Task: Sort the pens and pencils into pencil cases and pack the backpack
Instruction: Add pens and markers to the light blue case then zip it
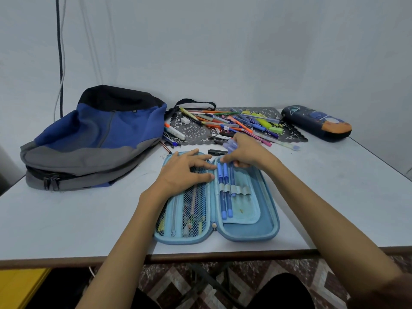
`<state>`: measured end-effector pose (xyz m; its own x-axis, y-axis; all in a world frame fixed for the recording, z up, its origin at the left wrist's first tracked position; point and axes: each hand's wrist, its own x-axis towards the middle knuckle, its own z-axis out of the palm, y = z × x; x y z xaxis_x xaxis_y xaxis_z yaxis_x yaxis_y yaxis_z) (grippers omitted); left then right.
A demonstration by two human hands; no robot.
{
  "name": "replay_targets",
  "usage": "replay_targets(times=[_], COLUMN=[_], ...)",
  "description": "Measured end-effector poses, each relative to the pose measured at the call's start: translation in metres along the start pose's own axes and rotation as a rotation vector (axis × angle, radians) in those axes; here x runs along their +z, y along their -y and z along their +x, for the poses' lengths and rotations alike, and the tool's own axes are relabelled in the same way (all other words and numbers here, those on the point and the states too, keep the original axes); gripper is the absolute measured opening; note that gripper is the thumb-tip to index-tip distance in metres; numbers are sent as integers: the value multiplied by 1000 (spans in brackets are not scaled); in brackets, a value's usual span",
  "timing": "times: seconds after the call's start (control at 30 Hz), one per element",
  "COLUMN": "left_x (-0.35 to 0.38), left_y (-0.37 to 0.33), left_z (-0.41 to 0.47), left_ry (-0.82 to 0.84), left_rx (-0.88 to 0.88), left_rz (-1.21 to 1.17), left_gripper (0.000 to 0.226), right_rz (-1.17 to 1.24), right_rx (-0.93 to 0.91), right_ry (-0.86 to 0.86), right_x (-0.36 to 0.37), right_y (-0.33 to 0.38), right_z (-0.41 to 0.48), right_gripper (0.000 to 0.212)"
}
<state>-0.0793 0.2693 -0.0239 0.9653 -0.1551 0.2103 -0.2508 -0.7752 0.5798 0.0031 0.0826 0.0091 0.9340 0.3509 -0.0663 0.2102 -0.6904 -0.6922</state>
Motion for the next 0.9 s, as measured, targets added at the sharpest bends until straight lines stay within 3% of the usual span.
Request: replay_targets(times=[0.27,0.47,0.6,0.9], left_x=[0,0,0,1], left_y=[0,2,2,4], left_z=[0,0,0,1], left_ry=[13,2,-1,-6], left_rx=[-1,5,4,5], left_rz=[-10,-12,-12,-35], left_gripper=[43,29,29,30], right_rz=[82,121,154,791], right_rx=[30,61,72,101], right_ry=[112,235,276,96], right_x=[-8,-17,-15,-34], right_y=[2,3,-1,3], right_z=[-5,-5,-6,-2], right_gripper=[25,11,16,10])
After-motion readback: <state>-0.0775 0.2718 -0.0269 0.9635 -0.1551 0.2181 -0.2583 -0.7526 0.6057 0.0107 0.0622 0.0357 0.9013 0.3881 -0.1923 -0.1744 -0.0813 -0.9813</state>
